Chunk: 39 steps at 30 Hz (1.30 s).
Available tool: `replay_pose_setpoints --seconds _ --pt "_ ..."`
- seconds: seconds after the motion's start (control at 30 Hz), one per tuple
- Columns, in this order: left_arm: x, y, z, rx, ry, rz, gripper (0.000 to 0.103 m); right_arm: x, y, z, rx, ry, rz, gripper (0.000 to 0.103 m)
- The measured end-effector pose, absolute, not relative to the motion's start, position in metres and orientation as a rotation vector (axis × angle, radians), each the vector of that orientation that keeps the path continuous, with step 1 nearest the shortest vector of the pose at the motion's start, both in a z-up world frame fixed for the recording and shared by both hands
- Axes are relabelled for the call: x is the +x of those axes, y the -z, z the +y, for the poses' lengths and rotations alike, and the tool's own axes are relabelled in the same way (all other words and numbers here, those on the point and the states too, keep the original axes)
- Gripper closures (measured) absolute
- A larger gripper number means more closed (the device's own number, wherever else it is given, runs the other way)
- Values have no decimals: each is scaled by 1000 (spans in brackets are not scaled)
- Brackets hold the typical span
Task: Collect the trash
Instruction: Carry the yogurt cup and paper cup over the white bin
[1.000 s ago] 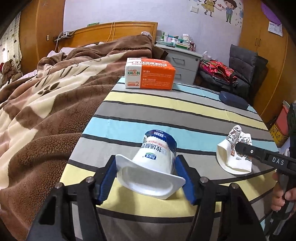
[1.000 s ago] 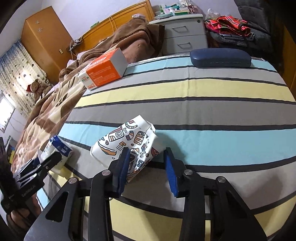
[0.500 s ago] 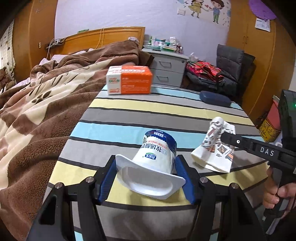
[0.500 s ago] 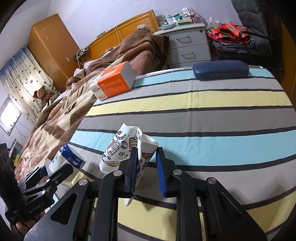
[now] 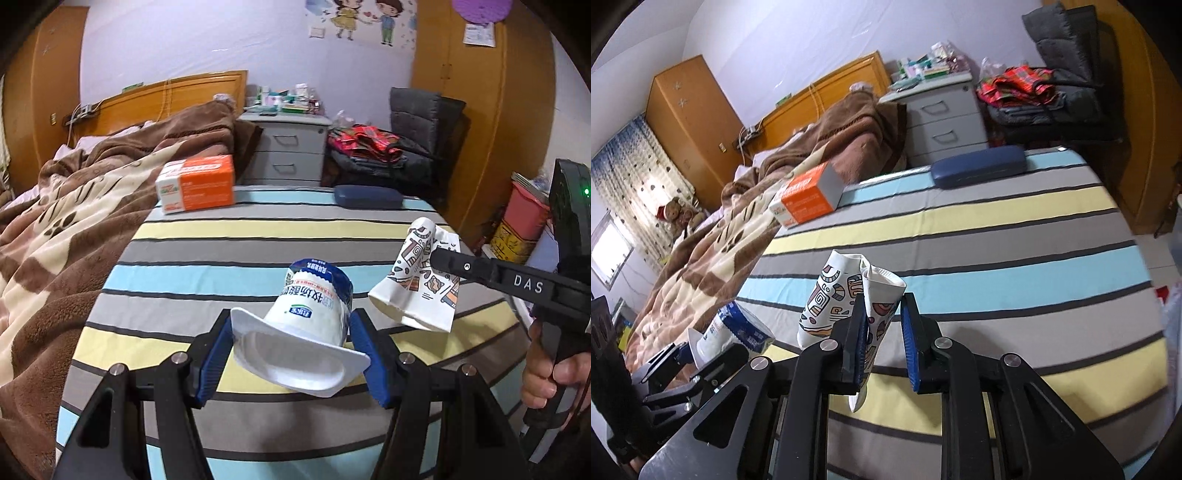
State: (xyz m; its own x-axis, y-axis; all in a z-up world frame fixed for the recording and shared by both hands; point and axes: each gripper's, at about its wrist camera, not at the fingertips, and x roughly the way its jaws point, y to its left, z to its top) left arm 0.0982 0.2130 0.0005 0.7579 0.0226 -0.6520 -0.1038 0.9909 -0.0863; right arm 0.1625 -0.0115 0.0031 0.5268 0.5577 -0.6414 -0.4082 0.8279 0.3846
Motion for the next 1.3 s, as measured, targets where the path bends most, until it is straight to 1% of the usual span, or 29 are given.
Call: replay_pose_setpoints --seconds 0.37,0.83,1.07,1.3 --pt "100 -23 139 -64 53 662 38 149 -19 -72 248 -476 765 85" --pt "119 -38 38 17 244 637 38 129 -31 -162 296 -300 672 85" --pt "132 -41 -22 45 369 643 38 116 -36 -213 285 -162 638 85" --pt "147 -33 -78 62 475 683 38 112 -33 -261 301 -38 647 85"
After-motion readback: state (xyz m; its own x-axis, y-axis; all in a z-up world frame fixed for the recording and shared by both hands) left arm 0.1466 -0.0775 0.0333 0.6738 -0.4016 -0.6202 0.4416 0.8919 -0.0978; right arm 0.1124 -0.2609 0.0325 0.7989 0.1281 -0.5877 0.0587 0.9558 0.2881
